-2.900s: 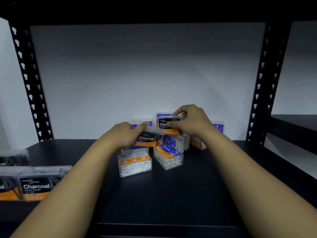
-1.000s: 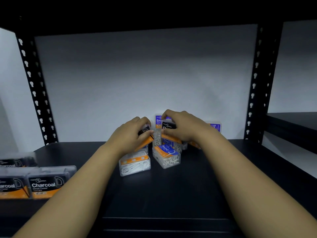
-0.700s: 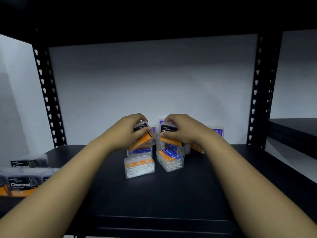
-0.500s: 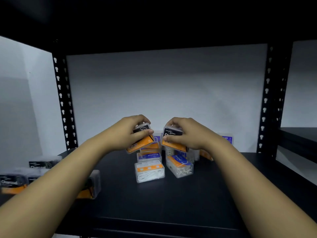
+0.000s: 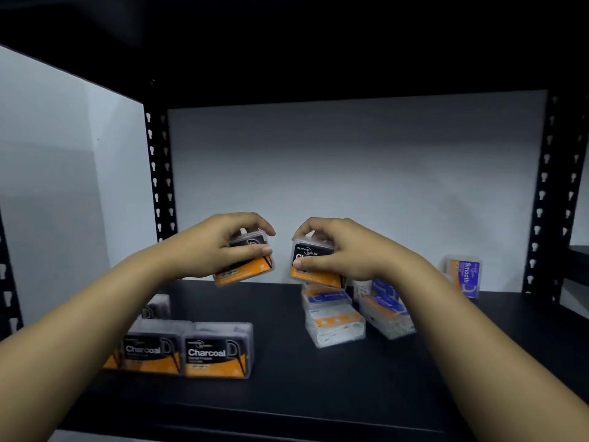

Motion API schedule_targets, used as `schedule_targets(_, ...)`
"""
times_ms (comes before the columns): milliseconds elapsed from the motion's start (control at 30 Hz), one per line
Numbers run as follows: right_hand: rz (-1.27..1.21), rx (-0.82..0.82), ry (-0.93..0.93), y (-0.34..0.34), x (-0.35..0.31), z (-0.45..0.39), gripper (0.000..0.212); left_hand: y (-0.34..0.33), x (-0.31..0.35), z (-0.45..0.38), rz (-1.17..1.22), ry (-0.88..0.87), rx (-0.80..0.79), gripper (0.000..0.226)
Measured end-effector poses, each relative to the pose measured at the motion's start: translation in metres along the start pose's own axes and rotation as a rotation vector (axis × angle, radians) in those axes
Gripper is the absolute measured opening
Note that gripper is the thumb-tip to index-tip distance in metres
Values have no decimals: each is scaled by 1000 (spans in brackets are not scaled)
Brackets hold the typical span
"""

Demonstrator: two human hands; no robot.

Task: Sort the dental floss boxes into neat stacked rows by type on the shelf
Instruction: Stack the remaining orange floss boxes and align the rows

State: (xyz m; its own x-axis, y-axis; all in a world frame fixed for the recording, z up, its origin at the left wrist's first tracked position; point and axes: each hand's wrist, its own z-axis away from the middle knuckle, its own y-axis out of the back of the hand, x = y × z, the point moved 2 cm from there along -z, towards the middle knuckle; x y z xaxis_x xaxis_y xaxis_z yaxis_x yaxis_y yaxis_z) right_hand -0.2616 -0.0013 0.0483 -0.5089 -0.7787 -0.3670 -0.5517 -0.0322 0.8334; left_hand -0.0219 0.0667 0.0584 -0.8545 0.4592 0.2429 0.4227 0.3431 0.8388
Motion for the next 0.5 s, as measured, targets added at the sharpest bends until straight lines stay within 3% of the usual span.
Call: schedule_targets(500, 20, -82, -41, -62, -58, -67, 45, 35, -86, 32, 97, 29, -55, 42)
